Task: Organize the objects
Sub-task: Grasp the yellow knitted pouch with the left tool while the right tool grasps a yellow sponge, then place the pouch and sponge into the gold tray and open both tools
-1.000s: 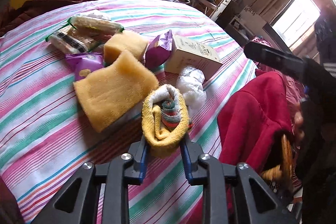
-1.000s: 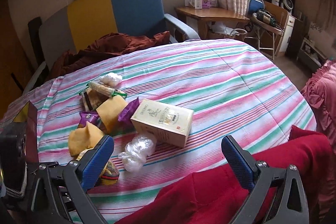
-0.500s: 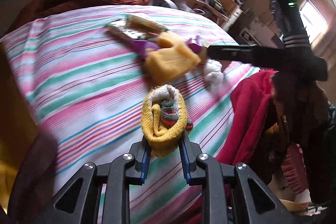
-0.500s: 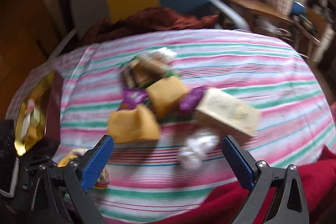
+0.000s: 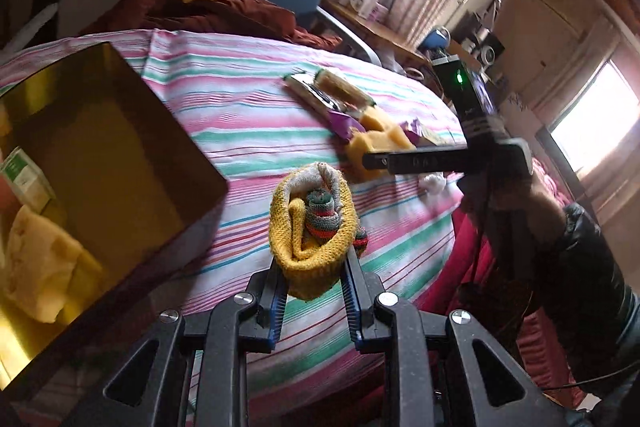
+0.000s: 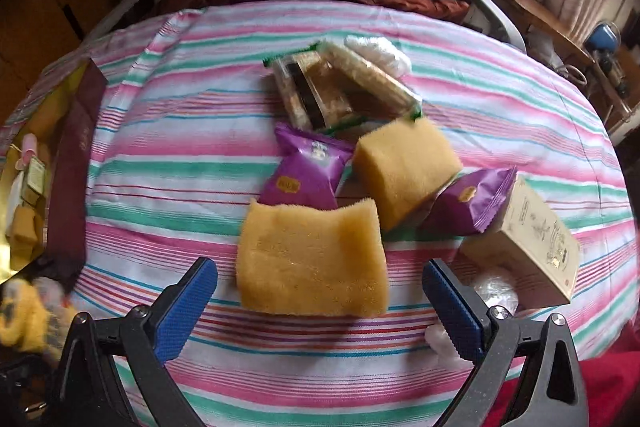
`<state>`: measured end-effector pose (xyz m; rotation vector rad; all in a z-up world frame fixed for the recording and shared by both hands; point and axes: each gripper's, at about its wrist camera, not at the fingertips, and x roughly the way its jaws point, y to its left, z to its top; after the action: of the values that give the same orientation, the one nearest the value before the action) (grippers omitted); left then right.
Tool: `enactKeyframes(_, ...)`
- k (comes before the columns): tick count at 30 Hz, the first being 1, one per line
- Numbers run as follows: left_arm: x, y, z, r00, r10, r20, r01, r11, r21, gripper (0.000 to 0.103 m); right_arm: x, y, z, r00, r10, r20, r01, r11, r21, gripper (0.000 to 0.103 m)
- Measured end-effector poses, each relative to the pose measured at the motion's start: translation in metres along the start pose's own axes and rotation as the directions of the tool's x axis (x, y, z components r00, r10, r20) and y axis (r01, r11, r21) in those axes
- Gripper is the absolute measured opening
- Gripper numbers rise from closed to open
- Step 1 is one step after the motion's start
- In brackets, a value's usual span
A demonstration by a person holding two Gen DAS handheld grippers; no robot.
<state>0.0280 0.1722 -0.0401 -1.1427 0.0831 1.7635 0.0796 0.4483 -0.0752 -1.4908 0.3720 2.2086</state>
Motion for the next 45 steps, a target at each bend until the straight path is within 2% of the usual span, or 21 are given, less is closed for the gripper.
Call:
enactKeyframes(1,-0.004,0.003,-0.001,1.0,0.002,0.009,-0.001,1.0,-0.012,0.024,0.0,0.001,-0.002,1.0,-0.001,0.001,0.001,1.0,0.004,0.091)
enactKeyframes(2,-0.006,0.004,-0.002,1.0,0.004,0.016,-0.004,1.0,-0.019,0.024,-0.002,0.0,-0.004,1.0,0.0,0.009,0.0,1.0,0.012,0.073)
enactKeyframes(8,-0.026,0.014,-0.007,0.998,0.026,0.056,-0.023,0.998,-0.054,0.024,-0.032,-0.007,-0.021,0.997,0.005,0.081,-0.009,0.999,0.053,0.073)
enactKeyframes(14,-0.056,0.029,-0.013,0.991,0.076,0.114,-0.064,0.993,-0.104,0.024,-0.064,0.001,-0.034,0.986,0.057,0.155,-0.065,0.997,0.05,0.073)
enactKeyframes(19,-0.087,0.053,-0.022,0.974,0.157,0.165,-0.128,0.976,-0.177,0.024,-0.086,0.031,-0.028,0.967,0.137,0.217,-0.136,0.991,-0.018,0.073)
enactKeyframes(25,-0.122,0.087,-0.031,0.94,0.268,0.211,-0.208,0.94,-0.269,0.024,-0.098,0.097,-0.017,0.937,0.255,0.239,-0.219,0.961,-0.166,0.073)
enactKeyframes(32,-0.153,0.126,-0.028,0.899,0.367,0.24,-0.275,0.898,-0.344,0.024,-0.093,0.173,-0.011,0.914,0.358,0.188,-0.294,0.907,-0.302,0.073)
enactKeyframes(36,-0.157,0.145,-0.015,0.878,0.413,0.241,-0.315,0.879,-0.359,0.024,-0.081,0.211,-0.01,0.914,0.381,0.142,-0.311,0.879,-0.361,0.073)
enactKeyframes(40,-0.157,0.163,0.001,0.875,0.418,0.242,-0.316,0.875,-0.368,0.028,-0.065,0.234,-0.011,0.924,0.371,0.092,-0.309,0.867,-0.392,0.074)
enactKeyframes(42,-0.155,0.165,0.006,0.876,0.417,0.245,-0.311,0.873,-0.376,0.038,-0.053,0.246,-0.015,0.928,0.369,0.047,-0.318,0.854,-0.412,0.077)
enactKeyframes(43,-0.154,0.168,0.007,0.874,0.417,0.248,-0.305,0.87,-0.386,0.043,-0.051,0.25,-0.017,0.926,0.376,0.031,-0.329,0.846,-0.419,0.079)
enactKeyframes(45,-0.152,0.173,0.007,0.882,0.402,0.245,-0.28,0.866,-0.413,0.044,-0.047,0.26,-0.024,0.909,0.416,-0.019,-0.381,0.811,-0.444,0.086)
